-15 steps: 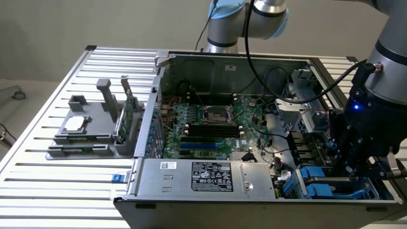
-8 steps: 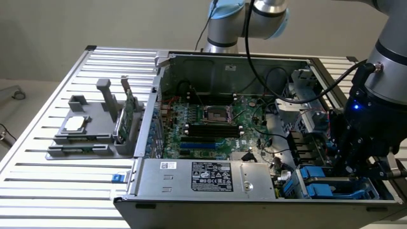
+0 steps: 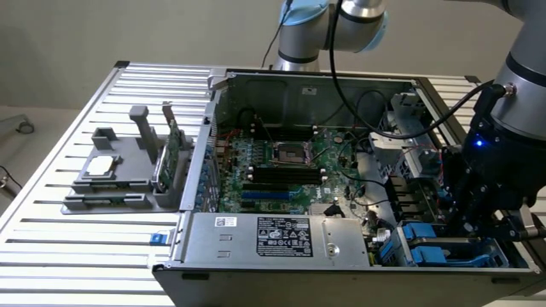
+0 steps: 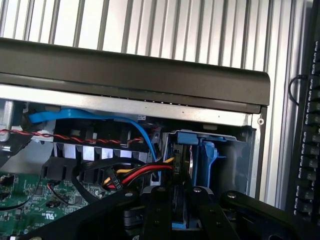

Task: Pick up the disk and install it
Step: 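Insert the first disk wire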

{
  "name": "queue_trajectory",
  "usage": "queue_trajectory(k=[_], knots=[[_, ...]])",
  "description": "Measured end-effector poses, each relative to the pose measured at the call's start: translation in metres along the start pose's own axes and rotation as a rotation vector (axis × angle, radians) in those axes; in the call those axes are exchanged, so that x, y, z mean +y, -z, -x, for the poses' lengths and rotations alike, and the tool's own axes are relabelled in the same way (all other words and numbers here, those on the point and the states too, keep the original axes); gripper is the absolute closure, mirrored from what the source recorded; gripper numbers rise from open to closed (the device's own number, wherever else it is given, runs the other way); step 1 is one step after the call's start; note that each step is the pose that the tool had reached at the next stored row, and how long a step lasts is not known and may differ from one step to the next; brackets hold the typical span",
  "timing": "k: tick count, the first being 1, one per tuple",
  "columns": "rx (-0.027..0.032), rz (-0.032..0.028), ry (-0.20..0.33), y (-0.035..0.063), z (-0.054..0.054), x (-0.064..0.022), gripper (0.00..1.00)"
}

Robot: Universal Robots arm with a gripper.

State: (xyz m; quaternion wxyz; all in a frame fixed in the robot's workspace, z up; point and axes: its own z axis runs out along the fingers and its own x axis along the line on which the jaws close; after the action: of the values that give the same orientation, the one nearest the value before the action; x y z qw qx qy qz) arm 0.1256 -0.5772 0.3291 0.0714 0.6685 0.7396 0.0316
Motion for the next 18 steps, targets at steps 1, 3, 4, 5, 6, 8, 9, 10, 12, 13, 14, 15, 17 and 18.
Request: queue_trajectory(k=[1, 3, 4, 5, 6, 8, 9, 10, 12, 13, 14, 15, 17, 18], knots=[[0.0003, -0.0016, 0.0, -0.0001, 0.0, 0.0, 0.82], [0.0005, -0.0046, 0.0, -0.0002, 0.0, 0.0003, 0.82], [0.0007, -0.0063, 0.0, -0.0003, 0.0001, 0.0006, 0.82], [0.0008, -0.0084, 0.0, -0.0003, 0.0001, 0.0011, 0.82], [0.0011, -0.0108, 0.0, -0.0005, 0.0002, 0.0017, 0.82], [0.0016, -0.0155, 0.001, -0.0008, 0.0004, 0.0034, 0.82], [0.0019, -0.0179, 0.001, -0.001, 0.0004, 0.0042, 0.82], [0.0021, -0.0204, 0.001, -0.0011, 0.0005, 0.0052, 0.82], [0.0026, -0.0252, 0.001, -0.0013, 0.0006, 0.0064, 0.82], [0.0029, -0.0278, 0.001, -0.0014, 0.0006, 0.0068, 0.82], [0.0032, -0.0303, 0.002, -0.0016, 0.0006, 0.007, 0.82], [0.0036, -0.0322, 0.002, -0.0017, 0.0007, 0.007, 0.82], [0.004, -0.0353, 0.002, -0.0022, 0.0008, 0.0069, 0.82], [0.0041, -0.0366, 0.002, -0.0024, 0.0009, 0.0069, 0.82]])
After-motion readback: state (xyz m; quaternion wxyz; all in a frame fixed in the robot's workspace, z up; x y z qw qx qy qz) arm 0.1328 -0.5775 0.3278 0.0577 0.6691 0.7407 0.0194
